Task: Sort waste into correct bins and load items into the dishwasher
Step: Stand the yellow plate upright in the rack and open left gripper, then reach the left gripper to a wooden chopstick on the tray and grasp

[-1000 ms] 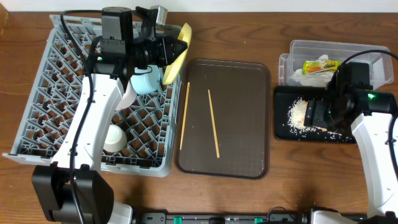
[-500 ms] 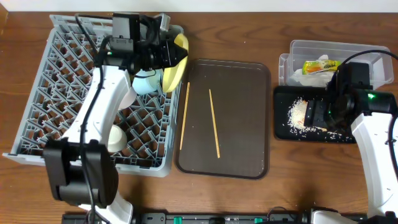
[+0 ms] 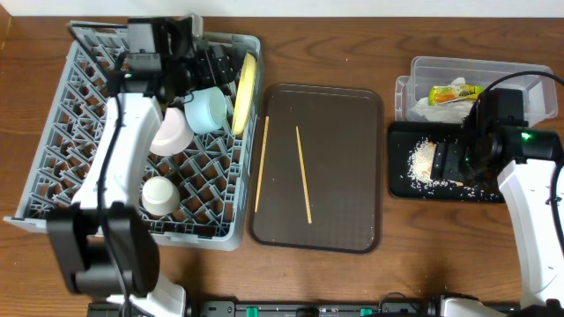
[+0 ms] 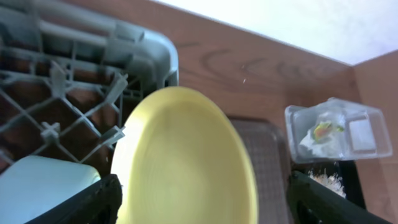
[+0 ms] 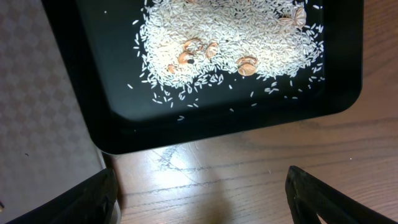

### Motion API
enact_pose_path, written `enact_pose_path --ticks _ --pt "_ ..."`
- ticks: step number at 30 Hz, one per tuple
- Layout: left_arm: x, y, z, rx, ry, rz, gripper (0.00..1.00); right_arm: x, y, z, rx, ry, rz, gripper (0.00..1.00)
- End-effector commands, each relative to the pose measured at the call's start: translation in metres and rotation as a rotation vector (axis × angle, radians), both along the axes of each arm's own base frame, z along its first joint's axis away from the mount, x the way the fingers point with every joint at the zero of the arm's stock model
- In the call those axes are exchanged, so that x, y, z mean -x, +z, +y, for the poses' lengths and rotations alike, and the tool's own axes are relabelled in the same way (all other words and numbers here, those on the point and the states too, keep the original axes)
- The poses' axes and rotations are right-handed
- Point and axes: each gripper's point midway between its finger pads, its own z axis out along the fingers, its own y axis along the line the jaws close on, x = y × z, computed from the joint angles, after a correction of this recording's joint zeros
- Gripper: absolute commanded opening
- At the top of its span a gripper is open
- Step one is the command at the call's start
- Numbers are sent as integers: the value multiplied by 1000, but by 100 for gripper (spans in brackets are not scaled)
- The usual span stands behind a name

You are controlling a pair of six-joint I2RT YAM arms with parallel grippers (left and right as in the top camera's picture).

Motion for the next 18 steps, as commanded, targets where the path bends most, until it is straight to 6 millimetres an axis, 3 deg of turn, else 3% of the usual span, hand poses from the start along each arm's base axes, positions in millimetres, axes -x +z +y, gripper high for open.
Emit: enact_pose_path --ticks 1,4,10,18 --pt "22 60 -7 -11 -20 -125 86 -4 8 -5 7 -23 -27 85" --pt "48 67 -15 -60 -10 -91 87 -4 8 -5 7 -23 -27 86" --pt "99 22 -35 -318 55 129 88 -4 8 -5 6 -23 -27 90" --pt "142 -40 -113 -394 -1 286 88 -3 8 -5 6 -23 -25 94"
